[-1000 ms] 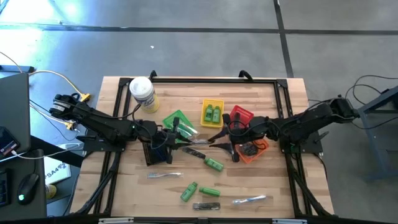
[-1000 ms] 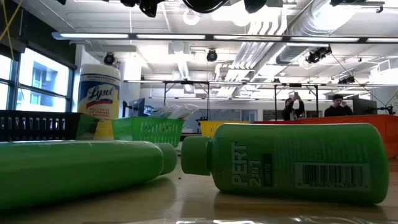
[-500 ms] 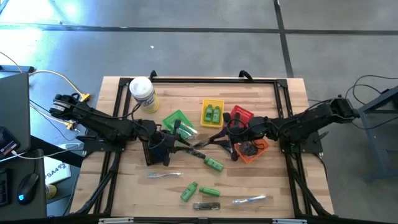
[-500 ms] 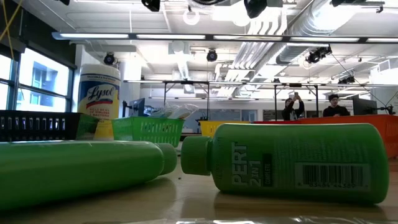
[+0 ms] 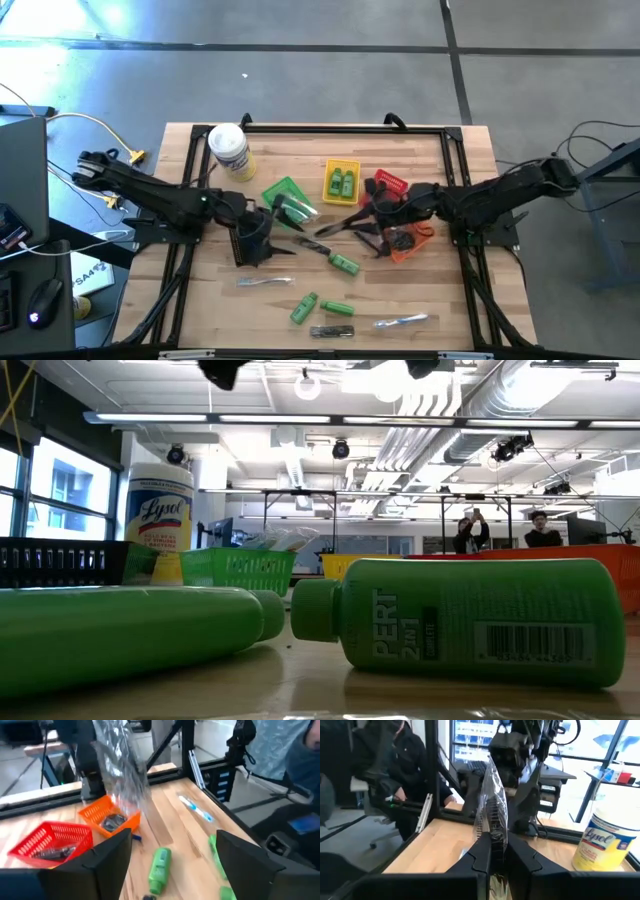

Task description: Pick & Place Travel size toiletries

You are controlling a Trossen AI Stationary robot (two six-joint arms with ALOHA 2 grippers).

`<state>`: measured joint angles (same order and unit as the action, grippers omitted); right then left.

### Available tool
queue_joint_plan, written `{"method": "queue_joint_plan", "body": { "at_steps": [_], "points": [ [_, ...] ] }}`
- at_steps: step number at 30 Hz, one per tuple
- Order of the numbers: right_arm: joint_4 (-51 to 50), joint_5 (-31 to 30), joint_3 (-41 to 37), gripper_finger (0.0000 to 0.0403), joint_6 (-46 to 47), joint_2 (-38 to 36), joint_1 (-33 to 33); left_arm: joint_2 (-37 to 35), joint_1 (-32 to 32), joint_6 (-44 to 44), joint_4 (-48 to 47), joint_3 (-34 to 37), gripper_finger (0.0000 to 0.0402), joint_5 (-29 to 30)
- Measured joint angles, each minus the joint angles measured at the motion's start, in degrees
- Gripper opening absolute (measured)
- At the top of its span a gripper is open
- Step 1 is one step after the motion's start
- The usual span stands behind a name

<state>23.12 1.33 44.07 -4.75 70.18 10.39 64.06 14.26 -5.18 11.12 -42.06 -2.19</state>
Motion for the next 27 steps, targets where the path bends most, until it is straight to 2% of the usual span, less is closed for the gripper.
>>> {"method": "queue_joint_plan", "body": {
  "at_steps": [3,5,9,11,17,23,25,27],
  "points": [
    [-3.37,0.12,-0.02,0.0027,0.06,-4.63,-0.06,-4.41,0.03,1.19,-3.30,0.02,0.0284,1.77],
    [-6.10,0.12,0.01,0.0032,0.29,-8.00,-0.12,-7.97,0.04,1.12,-6.86,0.02,0.0284,4.95],
    [-13.23,0.23,0.00,0.0031,0.39,-15.36,-0.95,-16.01,0.02,1.47,-15.23,1.22,0.0272,18.97],
    [-17.66,0.10,0.00,0.0028,0.20,-19.08,-1.57,-20.33,-0.04,1.61,-15.66,3.89,0.0254,22.91],
    [-28.85,0.66,0.00,0.0034,-0.45,-26.61,-2.97,-32.35,0.00,1.28,-11.22,15.17,0.0163,22.57],
    [-33.53,2.41,0.00,0.0029,-2.98,-29.91,-4.25,-36.67,-0.04,-1.00,2.88,26.52,0.0027,22.72],
    [-33.73,3.47,0.00,0.0029,-3.02,-30.73,-4.81,-36.75,-0.04,-1.01,4.52,28.54,0.0010,22.74],
    [-34.83,3.16,0.00,0.0030,-3.13,-32.90,-5.06,-36.86,-0.04,-1.01,5.34,29.96,0.0015,22.74]
  ]
}}
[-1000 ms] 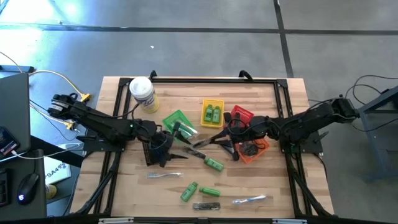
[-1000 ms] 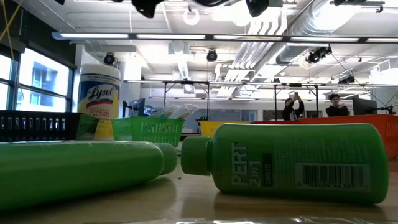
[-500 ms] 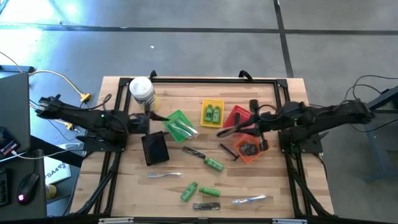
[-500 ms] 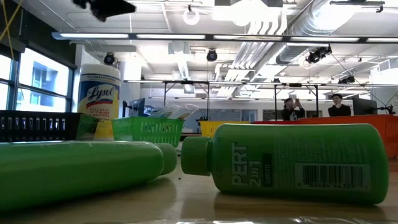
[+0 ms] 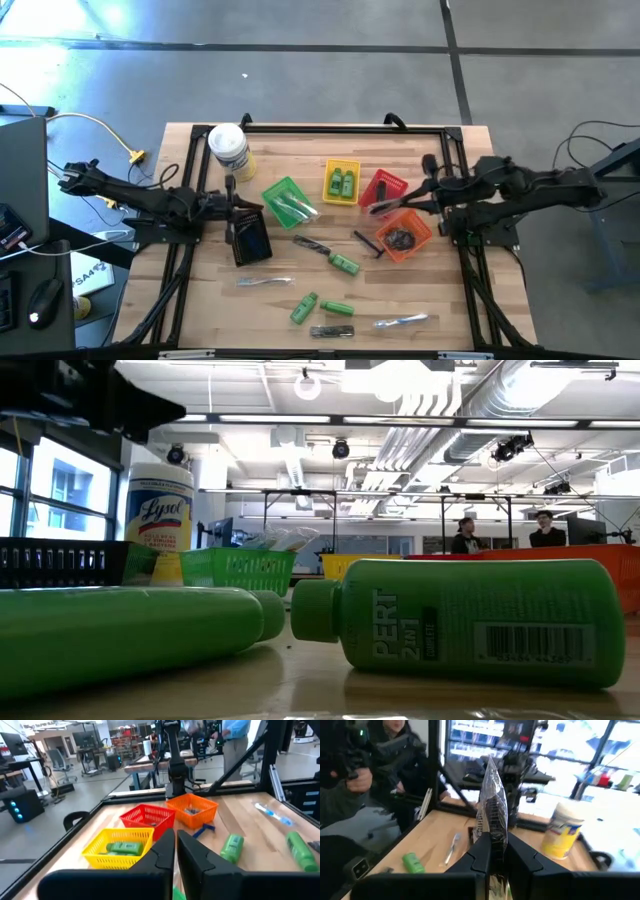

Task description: Pick & Place Travel size toiletries

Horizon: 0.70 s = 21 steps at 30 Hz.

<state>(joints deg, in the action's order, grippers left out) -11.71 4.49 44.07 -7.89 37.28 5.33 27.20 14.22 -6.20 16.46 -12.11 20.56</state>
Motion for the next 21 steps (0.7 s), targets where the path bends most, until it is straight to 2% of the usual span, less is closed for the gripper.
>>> {"method": "queue_joint_plan", "body": {
  "at_steps": [4,9,13,21],
  "points": [
    [-4.27,-1.96,0.00,0.0030,-1.50,-5.42,-0.78,0.01,0.00,0.49,0.00,2.00,0.0017,0.00],
    [-7.91,1.81,-2.27,0.0031,-1.98,-12.12,-1.71,0.00,0.02,0.39,-0.03,2.59,0.0007,-0.02],
    [-7.53,-1.17,-7.63,0.0030,0.21,-17.61,-1.76,0.00,0.02,-0.86,-0.05,2.59,0.0003,-0.02],
    [1.88,0.21,-21.46,0.0030,3.60,-27.39,-1.76,0.02,0.02,-0.87,-0.34,2.59,0.0003,-0.04]
  ]
}}
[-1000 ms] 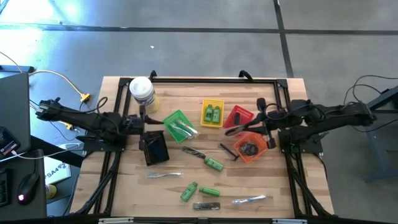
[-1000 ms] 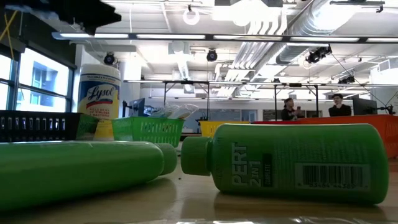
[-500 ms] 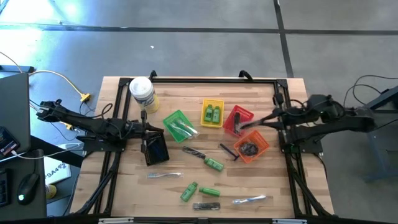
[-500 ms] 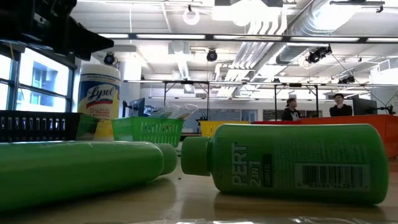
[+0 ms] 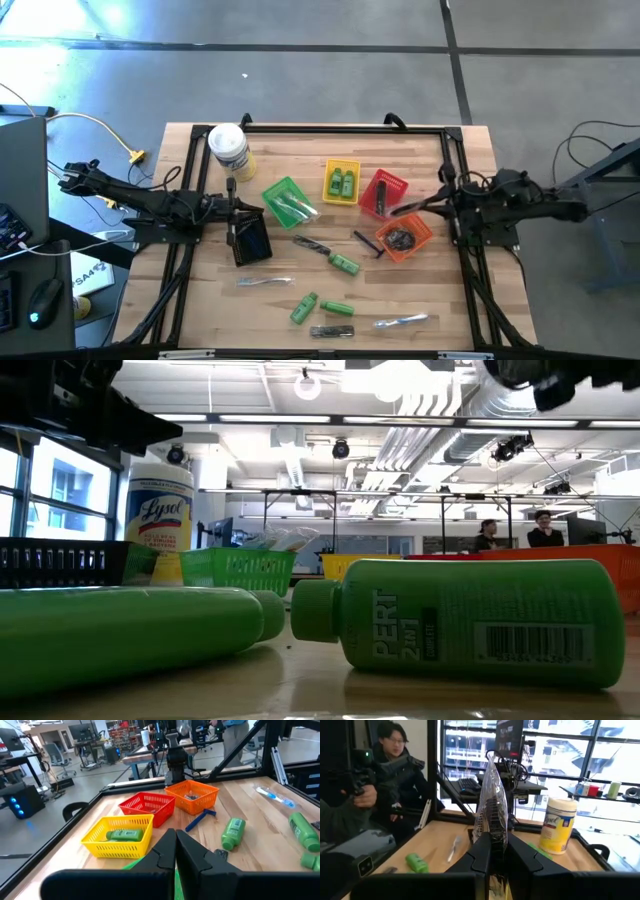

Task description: Pick & Place Travel size toiletries

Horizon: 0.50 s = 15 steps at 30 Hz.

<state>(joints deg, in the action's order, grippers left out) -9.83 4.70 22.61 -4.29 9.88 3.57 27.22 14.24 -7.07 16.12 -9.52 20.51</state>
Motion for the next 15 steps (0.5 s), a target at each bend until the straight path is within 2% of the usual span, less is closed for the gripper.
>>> {"method": "queue_joint_plan", "body": {
  "at_steps": [8,15],
  "points": [
    [6.55,0.13,-11.73,0.0031,2.65,-5.98,0.02,0.02,0.00,0.04,0.00,0.00,0.0003,-0.02],
    [6.55,-0.25,-14.69,0.0031,6.78,-8.24,0.00,0.02,0.00,0.27,0.00,0.00,0.0003,-0.02]
  ]
}}
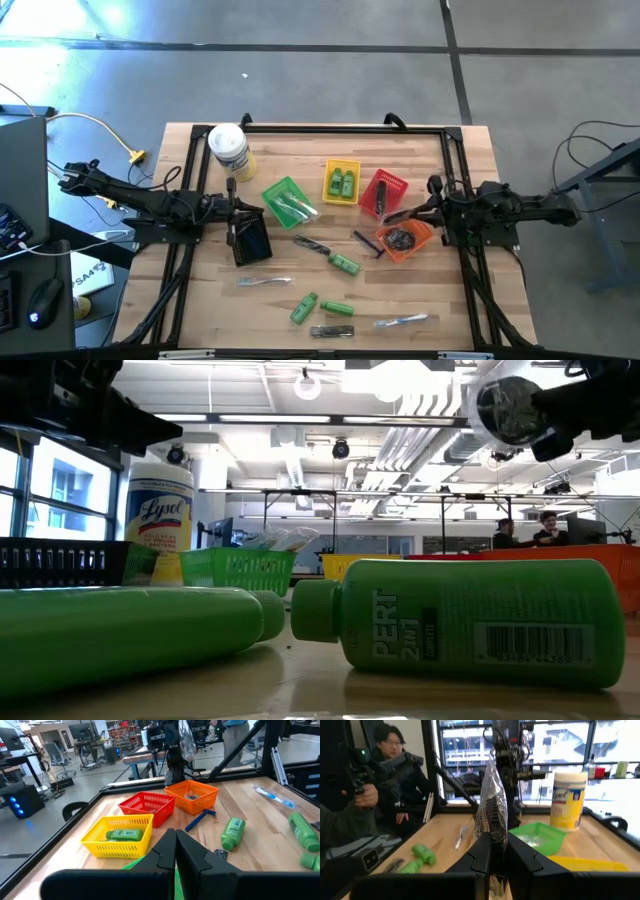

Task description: Pick & Place Travel size toiletries

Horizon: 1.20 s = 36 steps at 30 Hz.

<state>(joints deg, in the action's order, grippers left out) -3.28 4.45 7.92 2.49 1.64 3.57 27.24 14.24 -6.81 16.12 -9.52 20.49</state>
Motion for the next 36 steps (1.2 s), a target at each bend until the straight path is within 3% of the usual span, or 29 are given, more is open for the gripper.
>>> {"method": "queue_joint_plan", "body": {
  "at_steps": [19,29,36],
  "points": [
    [-6.35,-2.22,-2.51,0.0031,8.19,-0.89,0.07,2.66,0.00,1.22,0.11,-0.09,0.0003,-0.02],
    [-15.23,-3.97,-0.46,0.0030,23.01,-0.82,0.07,2.69,0.00,1.18,0.00,-0.09,0.0003,-0.02],
    [-14.94,-3.51,-0.44,0.0028,28.88,-0.13,0.17,2.69,0.00,1.09,-0.75,-0.09,0.0003,0.00]
  ]
}}
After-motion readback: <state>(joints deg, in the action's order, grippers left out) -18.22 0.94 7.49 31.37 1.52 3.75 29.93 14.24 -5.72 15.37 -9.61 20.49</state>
